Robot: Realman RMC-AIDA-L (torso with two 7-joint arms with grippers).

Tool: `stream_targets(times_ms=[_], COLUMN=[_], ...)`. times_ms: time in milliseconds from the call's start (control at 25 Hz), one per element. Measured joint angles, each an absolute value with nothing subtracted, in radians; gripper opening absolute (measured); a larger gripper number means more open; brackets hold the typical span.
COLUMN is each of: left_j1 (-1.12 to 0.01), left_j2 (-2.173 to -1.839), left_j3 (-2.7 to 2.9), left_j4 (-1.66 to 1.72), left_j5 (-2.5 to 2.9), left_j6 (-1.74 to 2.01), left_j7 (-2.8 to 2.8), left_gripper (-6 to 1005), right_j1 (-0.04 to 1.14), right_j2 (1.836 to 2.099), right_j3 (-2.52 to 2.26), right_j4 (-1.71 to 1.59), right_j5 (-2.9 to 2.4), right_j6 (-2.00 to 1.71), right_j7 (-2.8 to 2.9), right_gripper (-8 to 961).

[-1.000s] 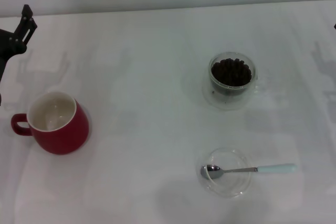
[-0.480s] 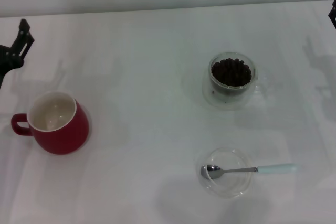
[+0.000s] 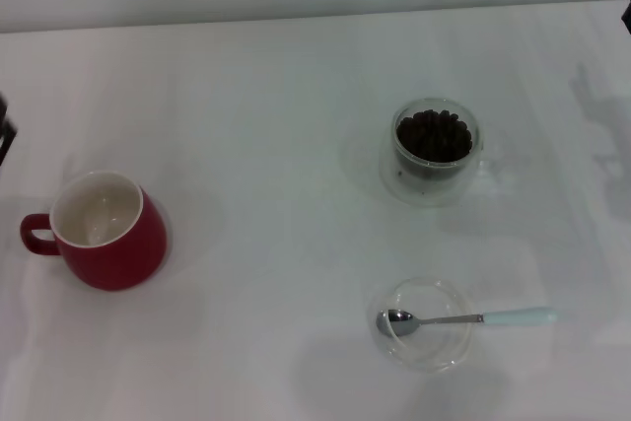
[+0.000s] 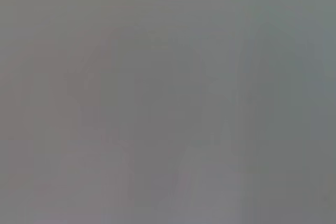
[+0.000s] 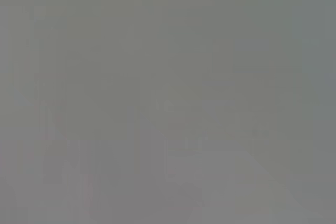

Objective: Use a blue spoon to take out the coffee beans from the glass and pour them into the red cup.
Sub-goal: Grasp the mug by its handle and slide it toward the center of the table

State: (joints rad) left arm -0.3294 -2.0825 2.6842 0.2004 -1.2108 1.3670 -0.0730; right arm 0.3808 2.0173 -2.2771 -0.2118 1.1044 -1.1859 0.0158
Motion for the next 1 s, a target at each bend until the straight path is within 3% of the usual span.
stream_targets(times_ms=[520,1000], left_j1=[-0.062,-0.095], left_j2=[-2.079,-2.079], left_j3=[2.686,2.686], left_j4=[0.142,0.04], left_j5=[-1.181,-0.952], left_j6=[1.619,1.565], left_j7=[-0.096,-0.108], left_gripper=[888,888], right_j1=[0.436,0.452], right_j2=[2.015,2.015], right_j3=[-2.273,-2.261], right_j4=[-0.172,-0.172], right_j5=[1.109,1.111], right_j6=[-1.177,-1.175], right_j7=[0.008,0.008], right_gripper=[857,857])
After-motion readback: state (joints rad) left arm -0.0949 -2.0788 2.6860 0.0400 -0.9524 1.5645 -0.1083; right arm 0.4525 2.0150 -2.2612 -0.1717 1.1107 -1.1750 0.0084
